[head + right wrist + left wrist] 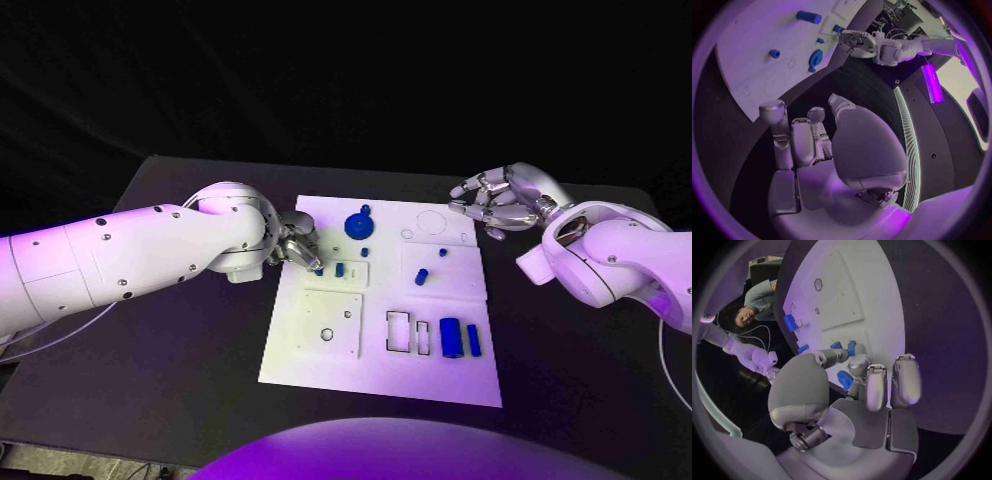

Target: Assemble the parts on the task board

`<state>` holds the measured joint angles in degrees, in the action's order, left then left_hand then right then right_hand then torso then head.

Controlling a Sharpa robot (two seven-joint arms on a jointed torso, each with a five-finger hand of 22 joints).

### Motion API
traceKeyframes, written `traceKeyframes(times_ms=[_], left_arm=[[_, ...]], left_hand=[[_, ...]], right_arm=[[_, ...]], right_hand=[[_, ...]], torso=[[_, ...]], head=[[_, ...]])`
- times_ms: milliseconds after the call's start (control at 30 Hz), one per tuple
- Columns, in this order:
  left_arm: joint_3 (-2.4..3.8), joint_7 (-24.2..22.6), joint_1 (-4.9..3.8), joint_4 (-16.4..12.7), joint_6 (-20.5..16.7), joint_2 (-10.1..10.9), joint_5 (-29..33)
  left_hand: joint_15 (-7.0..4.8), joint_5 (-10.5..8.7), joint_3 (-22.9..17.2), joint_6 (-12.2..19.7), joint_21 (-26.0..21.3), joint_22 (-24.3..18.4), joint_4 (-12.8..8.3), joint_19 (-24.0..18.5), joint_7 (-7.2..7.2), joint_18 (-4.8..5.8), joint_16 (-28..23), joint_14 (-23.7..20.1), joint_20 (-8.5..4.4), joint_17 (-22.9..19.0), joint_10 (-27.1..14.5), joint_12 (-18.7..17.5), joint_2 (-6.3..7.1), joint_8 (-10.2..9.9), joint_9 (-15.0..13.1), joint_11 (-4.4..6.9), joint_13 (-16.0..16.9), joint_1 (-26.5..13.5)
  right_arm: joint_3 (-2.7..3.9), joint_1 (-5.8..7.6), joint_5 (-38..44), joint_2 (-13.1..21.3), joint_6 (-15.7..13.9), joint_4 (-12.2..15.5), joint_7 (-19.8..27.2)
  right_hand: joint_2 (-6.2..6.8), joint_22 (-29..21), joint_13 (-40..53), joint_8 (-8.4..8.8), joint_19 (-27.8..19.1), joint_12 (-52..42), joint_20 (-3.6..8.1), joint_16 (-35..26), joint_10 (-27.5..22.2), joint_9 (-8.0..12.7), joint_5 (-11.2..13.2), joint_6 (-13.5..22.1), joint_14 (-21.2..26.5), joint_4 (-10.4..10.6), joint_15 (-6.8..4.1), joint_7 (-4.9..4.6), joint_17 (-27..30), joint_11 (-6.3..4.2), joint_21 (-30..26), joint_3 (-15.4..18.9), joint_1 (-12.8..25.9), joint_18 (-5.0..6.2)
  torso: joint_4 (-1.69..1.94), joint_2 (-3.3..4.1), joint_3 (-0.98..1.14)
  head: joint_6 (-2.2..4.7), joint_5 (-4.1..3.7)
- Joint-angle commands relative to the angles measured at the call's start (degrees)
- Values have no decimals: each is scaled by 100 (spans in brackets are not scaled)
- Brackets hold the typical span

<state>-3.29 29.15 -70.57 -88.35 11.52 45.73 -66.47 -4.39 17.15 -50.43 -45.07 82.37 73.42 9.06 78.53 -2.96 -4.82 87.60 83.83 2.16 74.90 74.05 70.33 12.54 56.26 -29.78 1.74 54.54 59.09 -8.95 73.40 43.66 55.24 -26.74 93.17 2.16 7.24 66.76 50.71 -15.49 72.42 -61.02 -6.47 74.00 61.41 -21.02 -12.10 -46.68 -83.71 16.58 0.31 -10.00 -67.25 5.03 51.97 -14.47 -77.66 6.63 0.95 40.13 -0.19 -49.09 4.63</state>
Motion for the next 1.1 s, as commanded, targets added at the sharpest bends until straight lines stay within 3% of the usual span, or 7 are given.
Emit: traceKeyframes(times_ms=[33, 700, 1100], left_arm=[[-22, -14, 28, -20, 232, -22, 81], [-22, -18, 28, -7, 214, -25, 86], [-22, -17, 28, 3, 290, -16, 78]], left_hand=[[-41, -24, -45, -69, 10, 7, -101, 5, 70, 106, 25, 494, -24, 1024, 33, 24, 12, 20, 16, -1, 9, -86], [-51, -27, 561, -184, -10, 12, 296, 21, 86, 109, 38, 498, -41, 1043, 46, 66, 7, 28, 170, 9, 32, -465], [-57, -14, 636, -212, -11, 16, 320, 26, 102, 110, 54, 507, -43, 1078, 77, 101, -34, 43, 187, 20, 84, -442]], right_arm=[[0, -5, 31, 1, 41, 6, 58], [0, -6, 31, 0, 34, 1, 64], [0, -6, 31, 4, 32, 6, 64]], right_hand=[[-9, -5, -4, -36, -37, 14, 2, -30, -20, -3, -21, 32, 38, -13, 14, 19, 2, -16, -16, 8, 47, 105], [-9, -5, -4, -36, -37, 14, 2, -30, -20, -3, -21, 32, 38, -13, 14, 19, 2, -16, -16, 8, 47, 105], [-9, -5, -4, -36, -37, 14, 2, -30, -20, -3, -21, 32, 38, -13, 14, 19, 2, -16, -16, 8, 47, 105]], torso=[[-1, 0, -1], [-5, -1, 1], [-2, 0, 0]], head=[[-5, 4], [-24, -3], [-29, -1]])
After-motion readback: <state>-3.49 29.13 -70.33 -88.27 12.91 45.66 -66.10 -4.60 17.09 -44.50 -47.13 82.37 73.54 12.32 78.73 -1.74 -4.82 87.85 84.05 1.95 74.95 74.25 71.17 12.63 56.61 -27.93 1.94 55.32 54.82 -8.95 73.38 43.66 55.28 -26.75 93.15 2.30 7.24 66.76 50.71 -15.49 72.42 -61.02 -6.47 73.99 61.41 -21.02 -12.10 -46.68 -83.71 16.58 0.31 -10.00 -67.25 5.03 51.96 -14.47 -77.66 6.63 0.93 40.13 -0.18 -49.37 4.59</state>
